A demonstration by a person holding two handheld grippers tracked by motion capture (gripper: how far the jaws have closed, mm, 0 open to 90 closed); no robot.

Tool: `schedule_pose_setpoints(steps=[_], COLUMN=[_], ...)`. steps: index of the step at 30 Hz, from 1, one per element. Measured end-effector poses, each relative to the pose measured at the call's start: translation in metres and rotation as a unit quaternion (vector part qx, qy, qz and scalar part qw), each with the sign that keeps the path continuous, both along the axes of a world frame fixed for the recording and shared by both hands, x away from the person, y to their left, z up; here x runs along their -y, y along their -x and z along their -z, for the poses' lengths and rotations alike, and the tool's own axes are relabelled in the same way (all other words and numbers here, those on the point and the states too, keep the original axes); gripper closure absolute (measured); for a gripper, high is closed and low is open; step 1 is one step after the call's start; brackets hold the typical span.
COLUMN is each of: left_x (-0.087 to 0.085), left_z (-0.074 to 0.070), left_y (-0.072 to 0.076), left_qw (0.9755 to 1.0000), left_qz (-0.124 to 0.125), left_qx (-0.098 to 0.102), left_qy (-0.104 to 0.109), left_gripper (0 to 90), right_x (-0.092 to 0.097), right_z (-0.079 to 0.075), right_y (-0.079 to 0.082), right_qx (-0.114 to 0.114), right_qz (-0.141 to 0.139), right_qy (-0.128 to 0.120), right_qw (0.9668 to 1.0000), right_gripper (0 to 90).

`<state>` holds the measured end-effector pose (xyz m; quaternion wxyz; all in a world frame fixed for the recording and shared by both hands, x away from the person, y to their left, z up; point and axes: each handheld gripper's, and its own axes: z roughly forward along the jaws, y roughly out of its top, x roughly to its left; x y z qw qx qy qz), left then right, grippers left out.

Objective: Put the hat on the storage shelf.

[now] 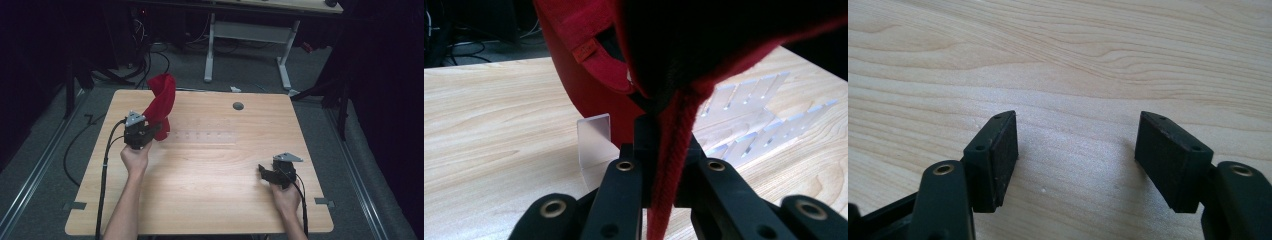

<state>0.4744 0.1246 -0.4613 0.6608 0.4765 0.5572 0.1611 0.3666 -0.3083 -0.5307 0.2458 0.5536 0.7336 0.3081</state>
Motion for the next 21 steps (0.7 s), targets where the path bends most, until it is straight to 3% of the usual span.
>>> schedule_pose_setpoints(steps=[12,21], left_x=[-0.003,-0.008], left_z=[0.002,0.000], left_y=[0.005,0.016], left_qw=[0.9998,0.9994], left_qz=[0.009,0.002], left_qx=[-0.019,-0.033], left_qy=[-0.003,-0.009], left_gripper=[83.5,52.8], right_x=[0.000,0.000], right_z=[0.000,0.000], right_y=[0.000,0.000], right_qx=[0.000,0.000], right_qz=[0.000,0.000], right_qy=[0.000,0.000], right_qw=[1.0000,1.0000], right_gripper=[33.8,33.8])
